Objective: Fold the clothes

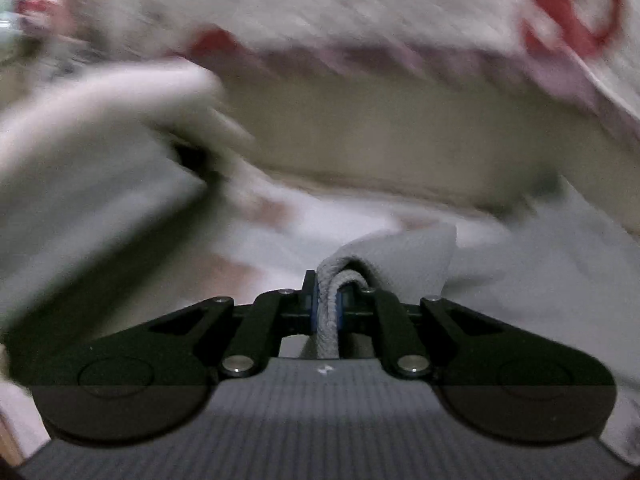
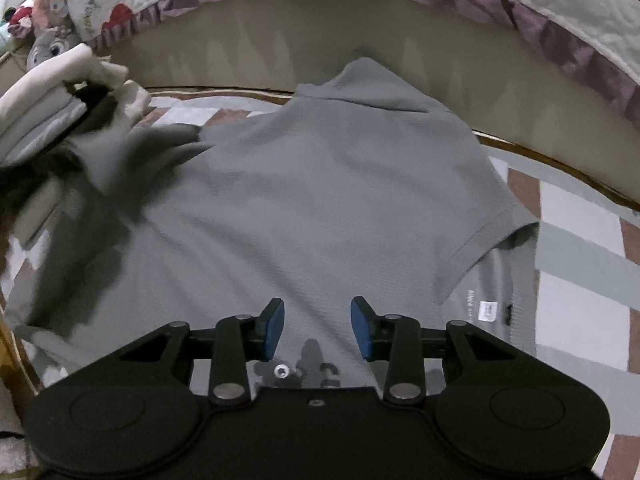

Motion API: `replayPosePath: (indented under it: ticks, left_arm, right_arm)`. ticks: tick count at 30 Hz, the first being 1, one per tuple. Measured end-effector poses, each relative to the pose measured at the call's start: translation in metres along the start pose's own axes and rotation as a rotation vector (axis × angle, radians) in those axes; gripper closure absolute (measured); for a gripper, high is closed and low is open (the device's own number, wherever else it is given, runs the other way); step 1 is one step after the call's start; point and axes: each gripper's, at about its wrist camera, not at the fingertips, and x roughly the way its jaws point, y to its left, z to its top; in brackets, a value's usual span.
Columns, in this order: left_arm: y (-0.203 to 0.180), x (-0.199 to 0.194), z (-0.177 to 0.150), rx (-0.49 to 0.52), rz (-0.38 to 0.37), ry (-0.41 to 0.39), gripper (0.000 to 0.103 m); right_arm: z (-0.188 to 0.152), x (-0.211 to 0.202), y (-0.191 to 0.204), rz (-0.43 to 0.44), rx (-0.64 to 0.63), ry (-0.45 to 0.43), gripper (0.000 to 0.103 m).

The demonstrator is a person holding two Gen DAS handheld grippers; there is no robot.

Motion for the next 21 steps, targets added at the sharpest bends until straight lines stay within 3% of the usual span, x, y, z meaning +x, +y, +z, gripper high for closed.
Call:
replayPosePath:
  ticks: [3,6,10,15,19,21]
  left_arm:
    - [0.042,0.001,0.002,-0.121,0.03,-0.034,0.095]
    - [0.057,0.008,-0.001,-0.163,0.046,-0.018,0.095]
    - [0.064,0.012,-0.004,-0.184,0.037,-0.007,0.095]
    - [0.073,0.016,-0.008,-0.21,0.027,0.006,0.095]
    - [0.079,0.018,-0.009,-0.237,0.015,0.014,0.095]
    - [0.082,0.02,-0.01,-0.255,0.004,0.018,0.095]
  right_arm:
    - [0.018,0.002,-0.004,0.029,-0.013,-0.01,0.061]
    - [0.054,0.014,-0.005,0.028,-0.046,-0.023,0.06]
    - [0.121,0.044,0.005,-0.003,-0.064,-0.074,0.039]
    - [0.191,0.096,0.002,-0.126,0.009,-0.096,0.038]
    - [0.21,0.133,-0.016,-0.218,0.164,-0.121,0.036]
    - [0.211,0.148,-0.026,-0.216,0.248,-0.127,0.035]
